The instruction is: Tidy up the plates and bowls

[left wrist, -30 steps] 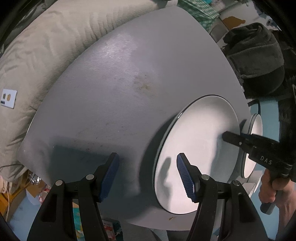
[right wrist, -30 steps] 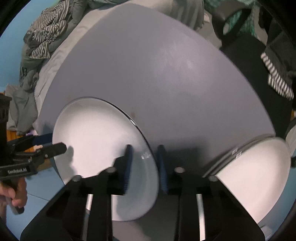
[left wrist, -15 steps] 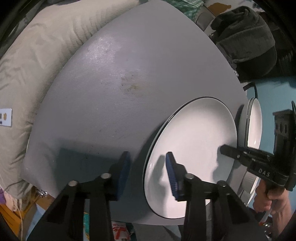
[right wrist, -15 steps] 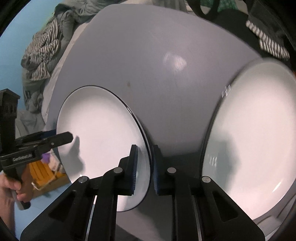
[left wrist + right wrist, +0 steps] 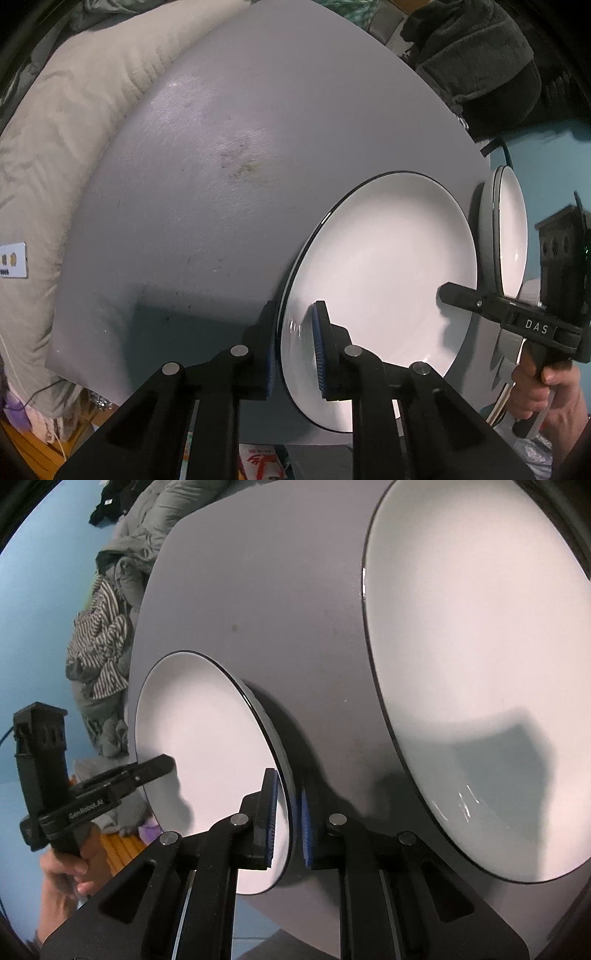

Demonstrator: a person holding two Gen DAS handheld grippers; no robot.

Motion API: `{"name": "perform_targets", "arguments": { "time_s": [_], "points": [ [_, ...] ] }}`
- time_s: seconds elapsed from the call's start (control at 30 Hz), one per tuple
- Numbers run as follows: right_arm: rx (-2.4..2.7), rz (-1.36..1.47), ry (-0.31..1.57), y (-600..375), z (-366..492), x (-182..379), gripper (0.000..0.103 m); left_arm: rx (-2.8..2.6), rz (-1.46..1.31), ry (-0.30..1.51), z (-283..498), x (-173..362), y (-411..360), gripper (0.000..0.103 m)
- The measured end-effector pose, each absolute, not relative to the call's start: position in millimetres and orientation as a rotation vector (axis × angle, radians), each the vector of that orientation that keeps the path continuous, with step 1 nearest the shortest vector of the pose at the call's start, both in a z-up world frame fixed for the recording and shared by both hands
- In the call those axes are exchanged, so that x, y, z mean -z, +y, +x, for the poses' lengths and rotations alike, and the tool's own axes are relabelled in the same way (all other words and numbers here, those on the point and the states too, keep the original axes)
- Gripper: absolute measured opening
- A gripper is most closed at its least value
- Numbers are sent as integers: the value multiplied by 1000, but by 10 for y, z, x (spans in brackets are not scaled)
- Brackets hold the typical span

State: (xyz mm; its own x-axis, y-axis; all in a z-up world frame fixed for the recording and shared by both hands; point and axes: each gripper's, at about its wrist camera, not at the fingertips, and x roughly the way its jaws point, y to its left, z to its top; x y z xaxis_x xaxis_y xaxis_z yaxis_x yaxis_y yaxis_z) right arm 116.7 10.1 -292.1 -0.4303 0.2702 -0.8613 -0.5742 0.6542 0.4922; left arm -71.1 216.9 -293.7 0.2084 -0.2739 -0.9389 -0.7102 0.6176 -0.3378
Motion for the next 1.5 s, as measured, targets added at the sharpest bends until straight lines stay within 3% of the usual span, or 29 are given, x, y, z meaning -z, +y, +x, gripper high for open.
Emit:
{"name": "perform_targets", "arguments": {
  "time_s": [0.2, 0.8, 1.5],
  "points": [
    [-964, -389, 1720, 225, 1037, 2906, 13, -364, -902, 1381, -634, 2936, 2082, 17],
    [-948, -427, 1670, -14, 1091, 2402, 13, -301, -844, 1359, -437, 2463, 1837, 17],
    [-833, -269, 1634, -549, 2117, 2137, 13, -173, -692, 1402, 869, 2252, 1365, 17]
  ]
}}
